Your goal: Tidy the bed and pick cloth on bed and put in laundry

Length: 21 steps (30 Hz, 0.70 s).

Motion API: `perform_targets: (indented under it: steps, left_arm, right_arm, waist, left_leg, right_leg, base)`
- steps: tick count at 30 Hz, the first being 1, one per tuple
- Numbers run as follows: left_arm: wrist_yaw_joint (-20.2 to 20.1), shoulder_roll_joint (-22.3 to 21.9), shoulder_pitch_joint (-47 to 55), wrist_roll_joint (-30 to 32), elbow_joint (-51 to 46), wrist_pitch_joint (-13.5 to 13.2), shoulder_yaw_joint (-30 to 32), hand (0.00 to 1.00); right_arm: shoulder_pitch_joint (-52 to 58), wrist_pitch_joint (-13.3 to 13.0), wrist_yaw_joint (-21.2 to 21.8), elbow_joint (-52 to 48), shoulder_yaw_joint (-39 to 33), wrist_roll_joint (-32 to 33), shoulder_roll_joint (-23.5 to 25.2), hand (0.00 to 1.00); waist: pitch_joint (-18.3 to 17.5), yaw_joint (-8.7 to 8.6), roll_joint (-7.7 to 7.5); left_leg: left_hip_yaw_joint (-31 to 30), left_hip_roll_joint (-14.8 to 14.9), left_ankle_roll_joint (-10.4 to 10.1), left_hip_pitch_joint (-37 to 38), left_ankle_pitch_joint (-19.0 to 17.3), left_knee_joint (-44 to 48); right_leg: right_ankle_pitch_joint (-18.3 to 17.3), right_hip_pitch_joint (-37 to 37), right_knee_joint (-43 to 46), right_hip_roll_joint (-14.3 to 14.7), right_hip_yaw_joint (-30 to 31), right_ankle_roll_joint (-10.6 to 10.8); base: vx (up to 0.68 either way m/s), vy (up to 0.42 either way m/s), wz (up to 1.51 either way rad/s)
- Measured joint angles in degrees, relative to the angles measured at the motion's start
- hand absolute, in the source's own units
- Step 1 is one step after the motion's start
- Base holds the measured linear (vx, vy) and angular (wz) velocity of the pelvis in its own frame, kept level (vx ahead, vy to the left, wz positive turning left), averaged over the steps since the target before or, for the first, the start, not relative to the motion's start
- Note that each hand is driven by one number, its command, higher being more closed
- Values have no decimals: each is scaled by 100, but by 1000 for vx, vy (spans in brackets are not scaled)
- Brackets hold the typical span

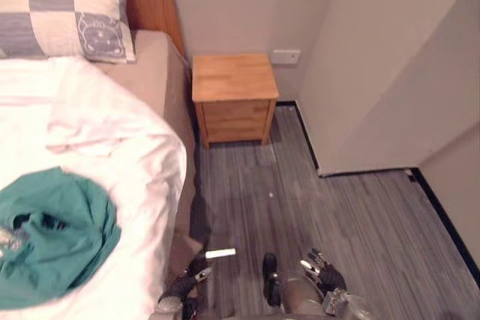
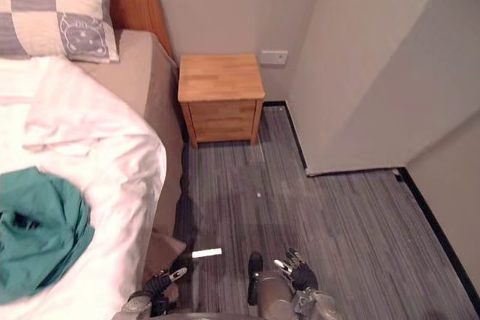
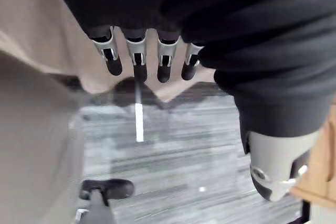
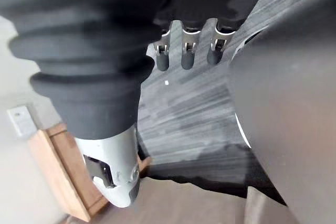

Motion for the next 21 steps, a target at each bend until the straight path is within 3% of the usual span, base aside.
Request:
perform_targets:
  steps: [1, 2, 3, 4, 6, 8, 9, 10, 11, 12, 13, 14, 15, 17, 18, 19, 20, 21]
  left_arm:
    - [-1, -40, 6, -53, 0, -52, 67, 0]
    - [-18, -41, -7, -100, 7, -136, 46, 0]
    - [-98, 19, -15, -118, 3, -234, 5, 0]
    - [-119, 30, -13, -130, 1, -294, 4, 0]
    - [-127, 46, -13, -207, -102, -470, -30, 0]
    - [-123, 38, -12, -271, -112, -605, -58, 0]
    - [-107, 53, -8, -279, -97, -631, -168, 0]
    - [-111, 125, -21, -278, -102, -709, -235, 0]
    - [-112, 145, -46, -272, -112, -716, -245, 0]
    - [-77, 188, -80, -277, -90, -681, -263, 0]
    - [-65, 205, -78, -277, -85, -599, -263, 0]
    - [-64, 226, -78, -278, -71, -569, -266, 0]
    - [4, 293, -85, -335, -31, -501, -405, 0]
    - [22, 355, -63, -397, 24, -486, -569, 0]
    - [14, 360, -54, -404, 32, -493, -603, 0]
    - [4, 357, -53, -411, 33, -502, -607, 0]
    - [-18, 336, -65, -479, 35, -519, -613, 0]
    - [-33, 322, -81, -542, 33, -544, -603, 0]
  right_arm:
    - [2, 48, 1, -10, 9, -2, -43, 0]
    - [-48, 86, 3, 88, 25, -9, -91, 0]
    - [-101, 83, 15, 271, 26, -57, -61, 0]
    - [-125, 82, 29, 286, 26, -76, -44, 0]
    - [-166, 49, 150, 242, 32, -244, 17, 0]
    - [-217, 53, 177, 183, 44, -341, 31, 0]
    - [-189, 80, 154, 166, 48, -362, 41, 0]
    - [-177, 89, 101, 167, 55, -381, 91, 0]
    - [-189, 88, 93, 167, 61, -388, 136, 0]
    - [-247, 92, 30, 178, 90, -397, 156, 0]
    - [-430, 124, -29, 230, 108, -385, 110, 0]
    - [-507, 142, -39, 274, 100, -375, 87, 0]
    - [-579, 186, -69, 403, 55, -322, 56, 0]
    - [-428, 179, -118, 414, 64, -305, 65, 0]
    - [-325, 159, -133, 416, 64, -224, 72, 0]
    - [-295, 136, -141, 412, 61, -225, 69, 0]
    - [-220, 59, -160, 381, 44, -217, 31, 0]
    - [-108, 4, -204, 366, 2, -155, 68, 0]
  waist:
    - [11, 51, 64]
    - [59, 104, 108]
    - [93, 110, 36]
    - [97, 127, 0]
    - [97, 243, -147]
    - [108, 282, -153]
    - [84, 279, -97]
    - [52, 314, -200]
    - [-8, 346, -303]
    - [-87, 371, -488]
    - [-63, 393, -517]
    - [-48, 373, -541]
    - [32, 327, -559]
    - [117, 310, -444]
    - [152, 245, -350]
    - [146, 222, -310]
    - [135, 199, -228]
    - [112, 192, -246]
  left_leg:
    - [3, 127, -23, -176, 543, 390]
    - [-25, 272, 54, -547, 171, 1078]
    - [107, 240, 63, -724, -343, 1036]
    - [241, 182, 55, -761, -512, 831]
    - [809, -145, 24, -999, -800, -552]
    - [1544, -382, -189, -1105, -586, -2191]
    - [2176, -382, 131, -1121, -202, -2877]
    - [2508, -426, 1016, -1032, -429, -2963]
    - [2506, -547, 1098, -1007, -516, -2915]
    - [2292, -718, 1135, -949, -655, -2984]
    - [2076, -873, 1131, -789, -683, -3184]
    - [1933, -971, 1132, -676, -682, -3304]
    - [1542, -1142, 1131, -223, -692, -3552]
    - [896, -1178, 1112, 362, -690, -3834]
    - [268, -1097, 1046, 668, -702, -3908]
    - [14, -1061, 1010, 711, -721, -3904]
    - [-465, -979, 927, 725, -768, -3897]
    - [-1062, -923, 770, 651, -854, -3817]
  right_leg:
    - [-35, 185, -116, 92, 39, -43]
    - [-94, 683, -377, 207, 78, -134]
    - [-86, 1100, -527, 147, 81, -76]
    - [-98, 1281, -590, 105, 80, -68]
    - [-193, 1775, -986, -127, 46, 32]
    - [-396, 2012, -1226, -238, -271, 136]
    - [-624, 2209, -1234, -165, -510, 199]
    - [-988, 2401, -1023, -187, -779, 332]
    - [-1155, 2408, -833, -292, -893, 413]
    - [-1413, 2139, 140, -528, -1062, 752]
    - [-1394, 1512, 1694, -777, -1039, 839]
    - [-1220, 1179, 2503, -933, -977, 895]
    - [-1405, 845, 3380, -1084, -834, 820]
    - [-1628, 846, 3125, -1023, -827, 722]
    - [-1646, 776, 2389, -838, -598, 688]
    - [-1640, 695, 2077, -751, -401, 693]
    - [-1569, 454, 1473, -584, 207, 745]
    - [-1237, 243, 820, -412, 1221, 745]
  base:
    - [560, -151, -14]
    - [555, -148, -18]
    - [549, -159, -14]
    - [519, -171, -15]
    - [548, -112, -14]
    - [453, -18, 21]
    - [471, 41, 82]
    - [486, 50, 95]
    - [645, 50, 106]
    - [645, 40, 88]
    - [540, 32, 89]
    - [559, 20, 121]
    - [474, -21, 132]
    - [643, -103, 189]
    - [549, -163, 206]
    - [500, -219, 230]
    - [558, -307, 240]
    - [461, -260, 239]
